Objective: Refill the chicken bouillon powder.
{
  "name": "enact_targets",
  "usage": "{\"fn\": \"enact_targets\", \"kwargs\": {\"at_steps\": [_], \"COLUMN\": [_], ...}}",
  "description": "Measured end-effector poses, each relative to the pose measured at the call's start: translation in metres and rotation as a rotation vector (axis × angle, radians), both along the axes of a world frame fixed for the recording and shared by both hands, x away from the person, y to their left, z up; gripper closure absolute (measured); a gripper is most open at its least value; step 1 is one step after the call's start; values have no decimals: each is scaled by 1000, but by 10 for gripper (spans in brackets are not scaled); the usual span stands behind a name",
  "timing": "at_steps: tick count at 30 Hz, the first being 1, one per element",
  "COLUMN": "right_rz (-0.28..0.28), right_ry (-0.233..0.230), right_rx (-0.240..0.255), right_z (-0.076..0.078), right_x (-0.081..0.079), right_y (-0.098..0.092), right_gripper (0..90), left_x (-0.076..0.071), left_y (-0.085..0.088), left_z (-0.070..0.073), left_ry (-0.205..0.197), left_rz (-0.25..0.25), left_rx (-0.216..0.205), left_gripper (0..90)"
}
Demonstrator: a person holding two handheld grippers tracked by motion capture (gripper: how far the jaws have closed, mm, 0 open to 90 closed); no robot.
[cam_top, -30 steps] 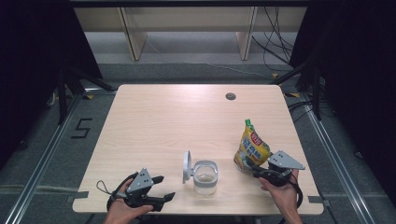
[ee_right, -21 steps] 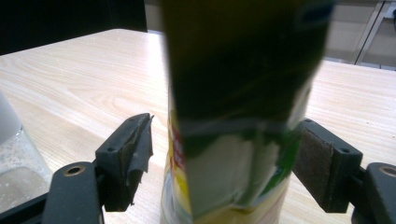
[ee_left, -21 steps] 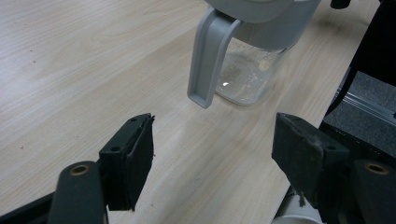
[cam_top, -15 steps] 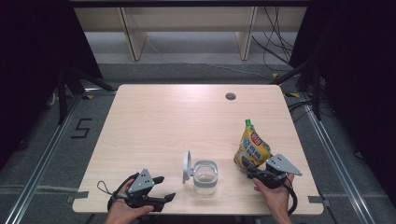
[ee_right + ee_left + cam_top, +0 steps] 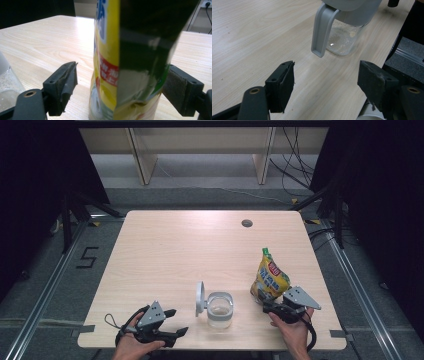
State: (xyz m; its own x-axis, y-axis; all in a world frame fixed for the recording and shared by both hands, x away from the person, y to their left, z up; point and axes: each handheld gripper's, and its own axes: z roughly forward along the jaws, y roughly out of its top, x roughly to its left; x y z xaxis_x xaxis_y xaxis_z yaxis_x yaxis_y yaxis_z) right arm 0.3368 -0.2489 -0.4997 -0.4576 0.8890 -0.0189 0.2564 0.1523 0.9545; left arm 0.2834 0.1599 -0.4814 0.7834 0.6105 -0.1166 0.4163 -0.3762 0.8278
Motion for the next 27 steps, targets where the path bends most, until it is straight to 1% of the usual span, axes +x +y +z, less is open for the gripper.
{"fn": "enact_targets", "kwargs": {"at_steps": [1,2,3,4,5,6,7,8,9,10,11,12,13,16,17,18,19,20,21,22,23,25,26,27], "right_rz": [-1,10,12,-6,4,-2,3,-2,-3,-15,-14,-4,-8,-25,-13,-26,-27,-32,-26,-28,-25,-19,-30,-27], "right_ry": [-5,-17,-8,-13,-16,-8,2,0,7,21,-5,-1,-3,-7,-28,-44,-55,-37,-35,-56,-72,-85,-89,-93], "right_rx": [0,-1,13,0,-11,-10,-6,-1,0,1,4,-13,-5,7,23,11,6,33,31,24,26,37,30,33], "right_z": [0,-1,-2,-2,-3,-3,-3,-4,-4,-5,-6,-6,-6,-5,-5,-5,-4,-5,-4,-4,-5,-5,-5,-5], "right_x": [0,2,2,2,3,3,5,6,7,8,10,12,12,13,15,14,15,15,16,18,20,21,21,21], "right_y": [1,1,3,4,3,3,3,3,4,4,5,3,4,4,3,4,4,6,5,4,5,6,7,7], "right_gripper": [176,165,160,158,158,160,160,160,161,163,166,170,177,202,210,220,223,228,236,242,248,255,260,267], "left_x": [0,-1,-1,0,0,-1,-1,1,1,1,1,0,-1,-1,-1,1,0,0,-1,-1,-1,-1,-1,-1], "left_y": [0,0,0,0,1,-1,-1,1,1,1,1,0,-1,-1,-1,1,1,-1,-1,-1,-1,-1,-1,-1], "left_z": [0,0,1,0,1,0,0,1,1,1,1,1,0,0,0,1,1,0,0,1,1,1,1,1], "left_ry": [1,4,1,3,-5,5,4,-3,-2,-2,-2,0,6,6,7,-1,0,6,10,16,15,14,16,14], "left_rz": [0,3,5,-3,-11,0,-1,-11,-11,-13,-13,-11,-2,-2,-3,-14,-15,-14,-13,-18,-17,-16,-15,-15], "left_rx": [-6,4,11,6,37,-3,-1,34,33,33,33,27,-3,-2,-1,35,33,14,4,11,9,8,6,5], "left_gripper": [290,290,290,290,290,290,290,291,290,290,291,291,290,291,291,290,290,291,290,290,290,290,291,290]}}
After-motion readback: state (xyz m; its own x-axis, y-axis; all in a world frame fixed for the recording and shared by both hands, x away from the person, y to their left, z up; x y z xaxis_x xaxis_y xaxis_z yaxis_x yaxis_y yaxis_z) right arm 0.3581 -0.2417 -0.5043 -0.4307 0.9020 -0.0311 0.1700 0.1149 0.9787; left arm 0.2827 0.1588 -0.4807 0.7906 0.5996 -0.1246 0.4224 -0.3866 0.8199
